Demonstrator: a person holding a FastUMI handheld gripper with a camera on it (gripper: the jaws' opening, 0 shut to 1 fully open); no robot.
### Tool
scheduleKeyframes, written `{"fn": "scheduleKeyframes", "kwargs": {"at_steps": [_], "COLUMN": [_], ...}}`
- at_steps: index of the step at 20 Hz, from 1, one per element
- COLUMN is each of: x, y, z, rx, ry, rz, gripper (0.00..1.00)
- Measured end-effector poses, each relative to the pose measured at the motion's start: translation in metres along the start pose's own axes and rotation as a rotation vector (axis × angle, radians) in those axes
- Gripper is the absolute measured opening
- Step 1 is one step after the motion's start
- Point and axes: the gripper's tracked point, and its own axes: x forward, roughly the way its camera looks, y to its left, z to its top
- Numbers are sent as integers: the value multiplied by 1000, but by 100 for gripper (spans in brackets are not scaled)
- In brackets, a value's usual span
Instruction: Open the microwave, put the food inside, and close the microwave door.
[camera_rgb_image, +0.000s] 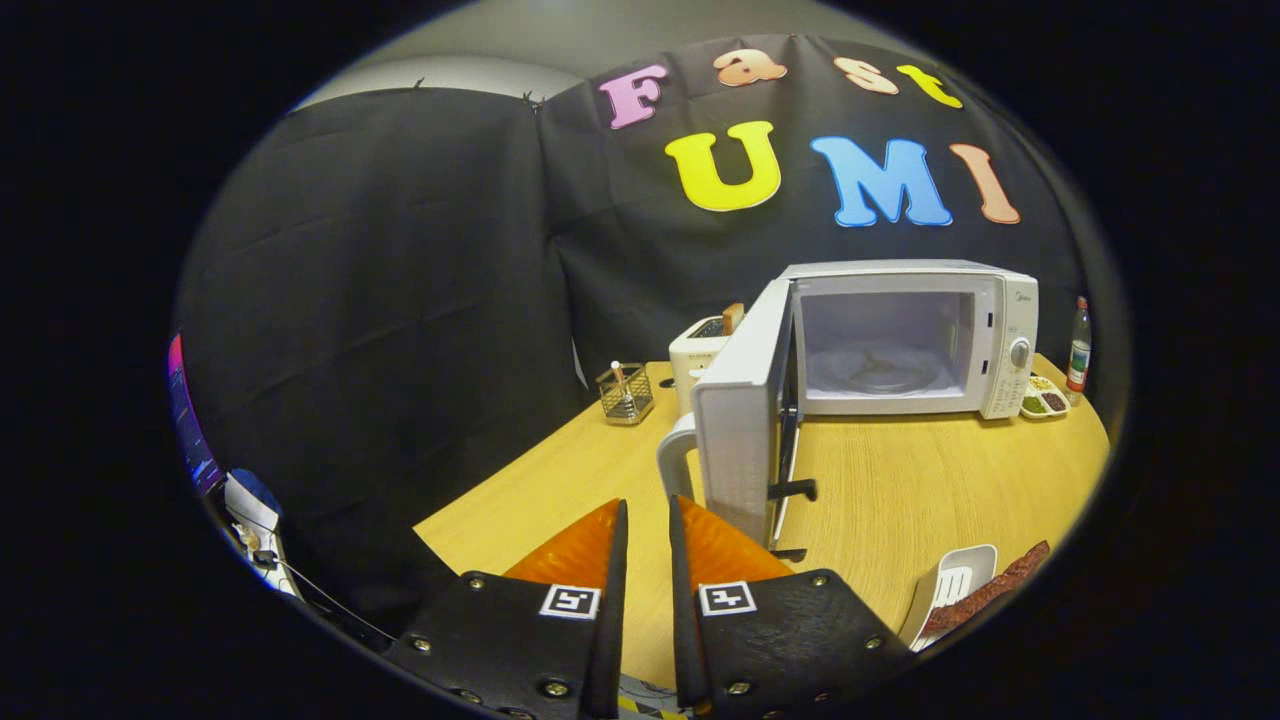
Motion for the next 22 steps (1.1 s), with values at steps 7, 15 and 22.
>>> {"fn": "scheduleKeyframes", "kwargs": {"at_steps": [7,15,22], "x": [-50,-91,-103], "y": [-95,-202,-260], "z": [29,1,-50], "rx": [-74,29,168], "ry": [-96,-39,58], "rz": [-141,-318,-422], "gripper": [99,99,99]}}
